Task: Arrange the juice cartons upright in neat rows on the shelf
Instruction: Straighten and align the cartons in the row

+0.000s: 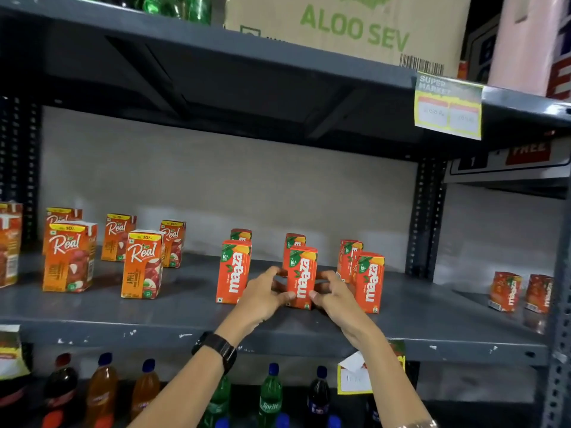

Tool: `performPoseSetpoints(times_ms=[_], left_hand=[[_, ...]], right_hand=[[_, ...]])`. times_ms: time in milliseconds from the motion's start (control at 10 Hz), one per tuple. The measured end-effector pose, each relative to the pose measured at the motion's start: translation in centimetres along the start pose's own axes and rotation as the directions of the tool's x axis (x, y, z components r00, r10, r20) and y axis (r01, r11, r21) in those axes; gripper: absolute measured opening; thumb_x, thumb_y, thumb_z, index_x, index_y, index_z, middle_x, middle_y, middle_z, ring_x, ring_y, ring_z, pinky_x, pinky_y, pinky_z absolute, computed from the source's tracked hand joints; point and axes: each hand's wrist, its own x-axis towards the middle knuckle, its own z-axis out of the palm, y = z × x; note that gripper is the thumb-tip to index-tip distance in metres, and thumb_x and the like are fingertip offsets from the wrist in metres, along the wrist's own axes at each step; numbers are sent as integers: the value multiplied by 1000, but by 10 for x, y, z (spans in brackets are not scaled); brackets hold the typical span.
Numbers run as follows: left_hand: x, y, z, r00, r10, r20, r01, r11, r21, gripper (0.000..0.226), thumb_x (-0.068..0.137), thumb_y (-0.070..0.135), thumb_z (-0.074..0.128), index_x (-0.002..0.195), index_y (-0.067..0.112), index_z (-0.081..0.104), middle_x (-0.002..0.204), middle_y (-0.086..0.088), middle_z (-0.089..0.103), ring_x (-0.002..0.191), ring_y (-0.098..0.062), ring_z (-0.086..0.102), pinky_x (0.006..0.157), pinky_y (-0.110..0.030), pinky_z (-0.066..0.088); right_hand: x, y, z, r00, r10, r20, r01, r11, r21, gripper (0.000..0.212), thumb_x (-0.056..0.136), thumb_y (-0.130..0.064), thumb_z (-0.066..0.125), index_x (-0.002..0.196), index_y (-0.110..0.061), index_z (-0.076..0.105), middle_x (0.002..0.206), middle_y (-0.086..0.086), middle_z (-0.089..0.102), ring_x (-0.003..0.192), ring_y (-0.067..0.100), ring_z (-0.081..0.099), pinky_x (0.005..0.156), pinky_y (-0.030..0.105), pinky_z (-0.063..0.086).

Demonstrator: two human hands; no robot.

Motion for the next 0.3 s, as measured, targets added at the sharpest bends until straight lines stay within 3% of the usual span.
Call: performPoseSetpoints(times_ms=[300], left_hand=[[-9,1,2,997,69,-32,-67,994,83,49,86,21,60,130,15,39,120,-9,59,105,-21,59,90,-33,47]], right_hand=[[-8,-4,4,999,-13,-51,8,996,-87,39,91,-14,52,129,-15,40,132,9,53,113,19,53,89,31,44]])
